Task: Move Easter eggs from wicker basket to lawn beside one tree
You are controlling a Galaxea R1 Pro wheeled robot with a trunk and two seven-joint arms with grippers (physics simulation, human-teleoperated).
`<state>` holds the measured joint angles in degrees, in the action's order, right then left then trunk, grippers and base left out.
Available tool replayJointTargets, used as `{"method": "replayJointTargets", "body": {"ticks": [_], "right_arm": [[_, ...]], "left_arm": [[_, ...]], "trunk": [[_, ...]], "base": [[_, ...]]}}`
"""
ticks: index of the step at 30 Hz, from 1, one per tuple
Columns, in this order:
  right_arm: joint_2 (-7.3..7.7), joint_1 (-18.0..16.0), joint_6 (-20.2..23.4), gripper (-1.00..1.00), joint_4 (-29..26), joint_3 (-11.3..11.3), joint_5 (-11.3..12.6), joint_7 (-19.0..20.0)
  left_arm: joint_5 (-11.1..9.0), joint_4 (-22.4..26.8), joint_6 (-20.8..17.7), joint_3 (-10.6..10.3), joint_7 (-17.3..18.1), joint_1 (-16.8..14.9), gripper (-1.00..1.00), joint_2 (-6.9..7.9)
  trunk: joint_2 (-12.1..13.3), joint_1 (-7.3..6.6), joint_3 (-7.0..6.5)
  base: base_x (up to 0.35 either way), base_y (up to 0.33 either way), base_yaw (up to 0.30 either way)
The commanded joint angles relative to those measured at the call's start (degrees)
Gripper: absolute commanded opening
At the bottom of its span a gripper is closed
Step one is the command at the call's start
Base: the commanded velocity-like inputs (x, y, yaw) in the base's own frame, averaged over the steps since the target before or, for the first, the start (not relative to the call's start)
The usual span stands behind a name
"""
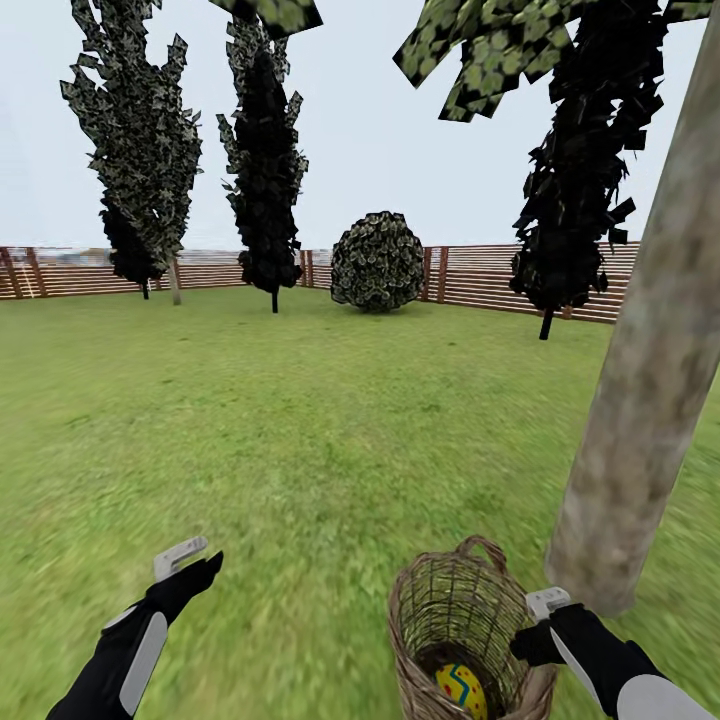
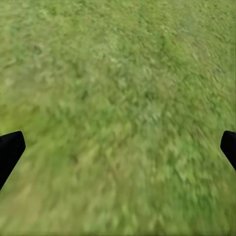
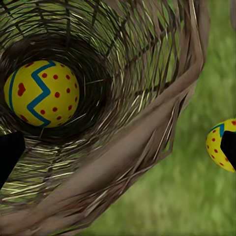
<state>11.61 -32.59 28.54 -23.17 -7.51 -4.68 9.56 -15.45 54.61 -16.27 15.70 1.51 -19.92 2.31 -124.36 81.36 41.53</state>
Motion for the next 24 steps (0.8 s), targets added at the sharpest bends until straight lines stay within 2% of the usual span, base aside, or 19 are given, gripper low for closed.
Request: {"method": "replayJointTargets", "body": {"ticks": [1, 5, 16, 24], "right_arm": [[0.02, -0.02, 0.29, 1.0, -0.12, -0.14, -0.51, 0.37], [-0.01, -0.02, 0.29, 1.0, -0.12, -0.14, -0.51, 0.37], [0.07, -0.02, 0.29, 1.0, -0.12, -0.14, -0.51, 0.37], [0.17, -0.02, 0.29, 1.0, -0.12, -0.14, -0.51, 0.37]], "left_arm": [[-0.41, 0.1, -0.36, 0.12, 0.16, -0.03, 1.0, -0.02], [-0.24, -1.15, -0.34, -0.05, 0.16, -0.03, 1.0, -0.02], [-0.27, -3.28, -0.34, -0.15, 0.16, -0.03, 1.0, -0.02], [-0.53, -3.35, -0.31, -0.02, 0.16, -0.03, 1.0, -0.03]], "trunk": [[-0.03, -0.01, 0.06], [-0.03, -0.01, 0.06], [-0.03, -0.01, 0.06], [-0.03, -0.01, 0.06]], "base": [[0.002, 0.001, 0.0], [0.001, 0.148, 0.0], [0.0, 0.309, 0.0], [0.045, 0.089, 0.0]]}}
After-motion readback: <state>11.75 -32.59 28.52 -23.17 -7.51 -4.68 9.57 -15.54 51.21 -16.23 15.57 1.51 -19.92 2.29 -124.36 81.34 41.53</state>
